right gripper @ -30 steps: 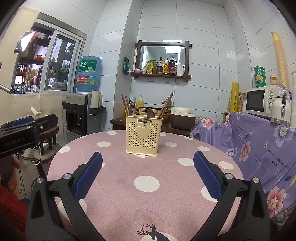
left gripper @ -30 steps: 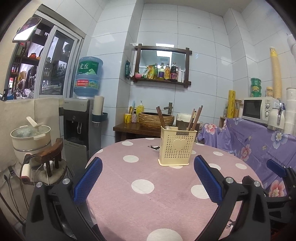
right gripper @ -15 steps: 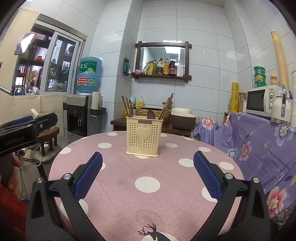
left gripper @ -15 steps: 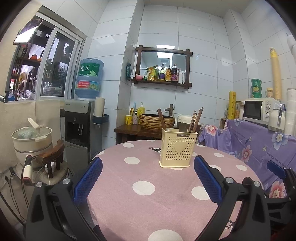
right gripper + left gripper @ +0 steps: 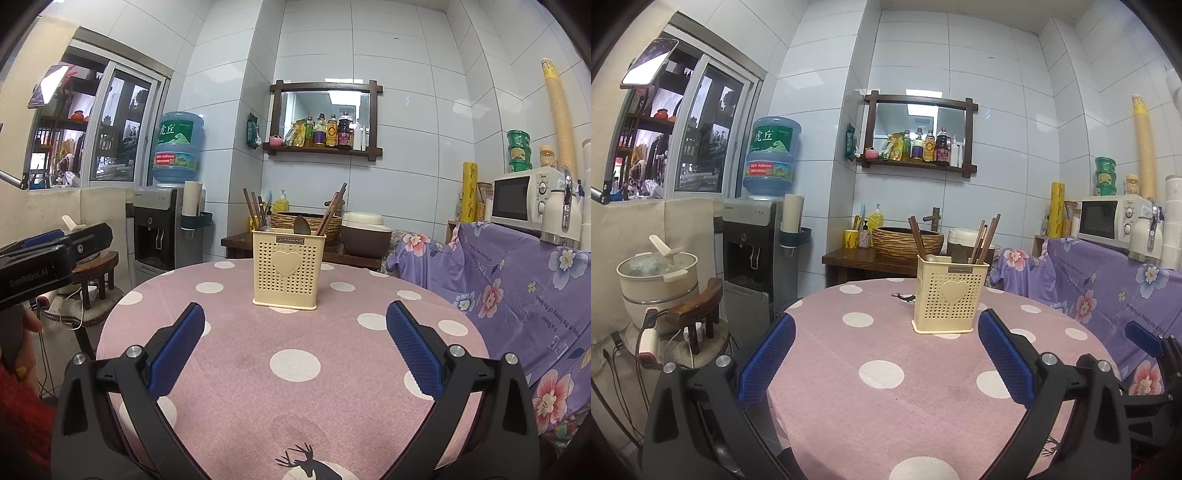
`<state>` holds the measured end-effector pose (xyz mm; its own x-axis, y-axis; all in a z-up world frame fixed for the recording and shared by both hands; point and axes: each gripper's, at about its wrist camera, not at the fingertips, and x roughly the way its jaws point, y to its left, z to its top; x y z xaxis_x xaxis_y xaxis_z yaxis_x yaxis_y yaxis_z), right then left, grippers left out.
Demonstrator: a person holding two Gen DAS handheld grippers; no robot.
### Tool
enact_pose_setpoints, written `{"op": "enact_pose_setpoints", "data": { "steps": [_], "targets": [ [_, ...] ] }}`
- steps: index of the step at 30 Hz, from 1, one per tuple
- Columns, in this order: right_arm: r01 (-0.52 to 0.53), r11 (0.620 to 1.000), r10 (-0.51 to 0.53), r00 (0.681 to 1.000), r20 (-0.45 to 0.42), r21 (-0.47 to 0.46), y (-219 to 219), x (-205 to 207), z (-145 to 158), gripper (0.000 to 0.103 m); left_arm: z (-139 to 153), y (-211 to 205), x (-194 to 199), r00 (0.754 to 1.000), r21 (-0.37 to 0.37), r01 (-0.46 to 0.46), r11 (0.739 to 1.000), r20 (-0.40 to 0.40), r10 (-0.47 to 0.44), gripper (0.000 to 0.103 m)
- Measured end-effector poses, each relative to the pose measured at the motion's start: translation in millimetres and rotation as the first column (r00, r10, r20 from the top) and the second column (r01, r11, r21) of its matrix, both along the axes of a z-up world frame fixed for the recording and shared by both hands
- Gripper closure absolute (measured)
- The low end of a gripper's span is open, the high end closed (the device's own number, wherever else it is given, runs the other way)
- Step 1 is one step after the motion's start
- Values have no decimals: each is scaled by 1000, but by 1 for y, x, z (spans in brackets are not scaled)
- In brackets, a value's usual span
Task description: Organize utensils
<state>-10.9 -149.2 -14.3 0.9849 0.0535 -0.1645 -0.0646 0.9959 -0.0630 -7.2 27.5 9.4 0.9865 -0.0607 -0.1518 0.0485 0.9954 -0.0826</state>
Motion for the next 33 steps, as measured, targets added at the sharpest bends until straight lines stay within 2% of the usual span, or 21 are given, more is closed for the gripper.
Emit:
{"op": "enact_pose_setpoints", "data": {
  "steps": [25,33],
  "targets": [
    [0,1000,0,1000,-1,2,0,2,-1,6,-4,2,2,1000,-18,11,1000,-23,-11,5],
    [0,1000,0,1000,-3,3,0,2,-2,6,-6,-2,3,1000,-12,-10,1000,-23,10,5]
  ]
}}
